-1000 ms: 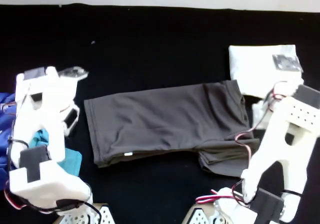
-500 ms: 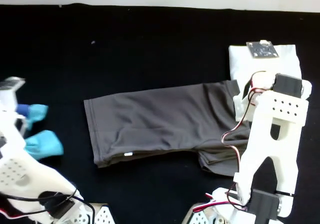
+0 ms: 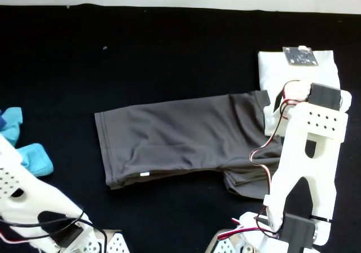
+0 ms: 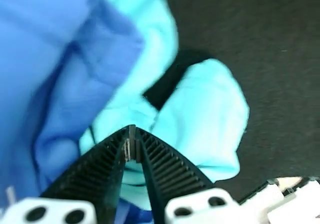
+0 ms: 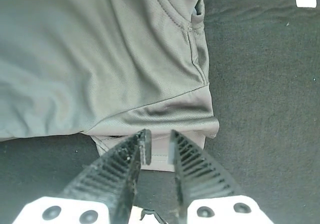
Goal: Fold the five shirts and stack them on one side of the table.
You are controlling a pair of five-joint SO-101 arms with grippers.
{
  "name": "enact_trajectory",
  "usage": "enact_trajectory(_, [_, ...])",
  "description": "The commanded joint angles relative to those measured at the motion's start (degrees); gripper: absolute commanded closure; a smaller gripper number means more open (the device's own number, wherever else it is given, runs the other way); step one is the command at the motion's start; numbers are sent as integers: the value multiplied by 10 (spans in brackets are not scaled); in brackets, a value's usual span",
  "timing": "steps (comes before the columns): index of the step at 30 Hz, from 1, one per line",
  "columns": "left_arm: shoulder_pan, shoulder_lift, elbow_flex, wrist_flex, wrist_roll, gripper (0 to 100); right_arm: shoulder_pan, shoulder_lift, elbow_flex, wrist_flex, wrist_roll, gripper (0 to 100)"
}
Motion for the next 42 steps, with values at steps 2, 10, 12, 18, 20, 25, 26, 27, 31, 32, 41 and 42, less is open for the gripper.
enact_trajectory(2, [52, -107, 28, 12, 21, 883, -7, -22, -29, 6, -6, 782])
enact_trajectory(10, [204, -314, 322, 11, 58, 797, -7, -22, -29, 1, -10, 799])
enact_trajectory(12, [256, -350, 415, 9, 58, 797, -7, -22, -29, 1, -10, 799])
enact_trajectory(18, [353, -369, 572, -115, 151, 793, -7, -22, -29, 2, -10, 799])
enact_trajectory(20, [371, -359, 589, -142, 182, 793, -7, -22, -29, 5, -10, 800])
enact_trajectory(25, [411, -323, 592, -170, 228, 793, -7, -22, -26, 5, -10, 800])
enact_trajectory(26, [416, -318, 592, -175, 230, 793, -7, -22, -26, 5, -10, 800])
enact_trajectory(27, [419, -312, 592, -179, 236, 793, -7, -22, -26, 6, -10, 800])
enact_trajectory(31, [419, -290, 592, -202, 249, 793, -7, -22, -26, 6, -10, 800])
enact_trajectory(32, [418, -282, 592, -209, 256, 793, -7, -22, -26, 6, -10, 800])
enact_trajectory(41, [419, -188, 591, -287, 289, 793, -7, -22, -26, 4, -10, 800])
enact_trajectory(42, [419, -182, 589, -286, 289, 793, -7, -22, -26, 4, -10, 800])
